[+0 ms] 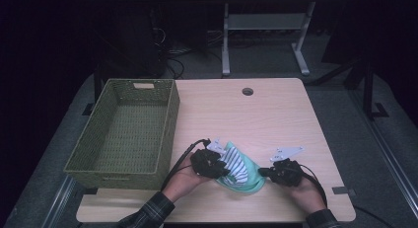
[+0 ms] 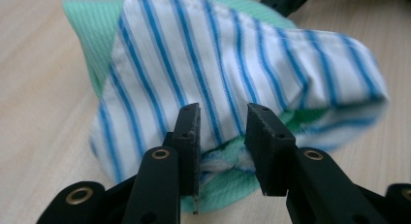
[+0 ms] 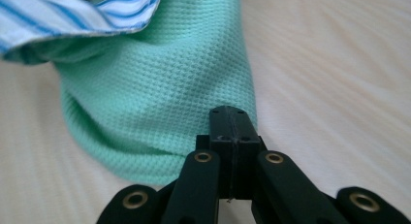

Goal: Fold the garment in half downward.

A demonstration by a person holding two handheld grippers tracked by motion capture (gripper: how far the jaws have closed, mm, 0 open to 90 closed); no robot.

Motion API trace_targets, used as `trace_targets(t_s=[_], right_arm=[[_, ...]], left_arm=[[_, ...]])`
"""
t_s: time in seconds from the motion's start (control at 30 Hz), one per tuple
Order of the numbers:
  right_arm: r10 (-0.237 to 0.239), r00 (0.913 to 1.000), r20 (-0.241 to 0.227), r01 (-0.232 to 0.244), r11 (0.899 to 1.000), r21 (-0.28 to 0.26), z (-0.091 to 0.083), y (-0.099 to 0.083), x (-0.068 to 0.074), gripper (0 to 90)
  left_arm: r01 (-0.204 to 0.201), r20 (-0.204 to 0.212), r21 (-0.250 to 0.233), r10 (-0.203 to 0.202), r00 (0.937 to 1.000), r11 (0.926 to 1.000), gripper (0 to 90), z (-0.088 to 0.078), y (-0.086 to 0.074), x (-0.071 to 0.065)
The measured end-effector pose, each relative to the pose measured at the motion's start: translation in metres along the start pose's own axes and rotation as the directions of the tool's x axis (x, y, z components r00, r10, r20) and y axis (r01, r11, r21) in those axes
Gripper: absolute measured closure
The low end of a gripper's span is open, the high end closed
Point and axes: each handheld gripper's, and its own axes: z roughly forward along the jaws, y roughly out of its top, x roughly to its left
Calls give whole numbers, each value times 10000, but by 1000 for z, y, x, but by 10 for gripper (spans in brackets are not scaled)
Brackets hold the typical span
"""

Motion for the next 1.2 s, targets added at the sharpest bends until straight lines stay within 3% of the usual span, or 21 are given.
trace_targets(t_s=[0.17,0.5,0.67,0.83,0.97,1.07,1.2], right_arm=[[171,9991,382,-171,9999,-22,-2,1,-12,899],[704,9932,931,-682,9973,-270,-5,1,-38,898],[844,9927,866,-779,9941,-761,-20,5,-34,898],[828,9958,392,-763,9865,-1451,-32,15,-25,898],[561,9982,195,-523,9861,-1574,-31,21,-17,897],[461,9989,-5,-456,9874,-1513,-25,25,-13,897],[354,9994,61,-347,9950,-935,-10,23,-11,897]], left_arm=[[103,-102,-350,-107,9999,9993,683,-4,10,5],[-42,-142,-360,37,9999,9993,718,2,22,8],[-22,-319,-646,1,9995,9979,735,0,35,11],[-173,-493,-976,126,9987,9951,745,5,55,18],[-208,-623,-975,148,9979,9950,751,17,65,21],[-340,-851,-601,288,9960,9976,751,30,65,25],[67,-1046,-200,-87,9945,9998,762,47,58,35]])
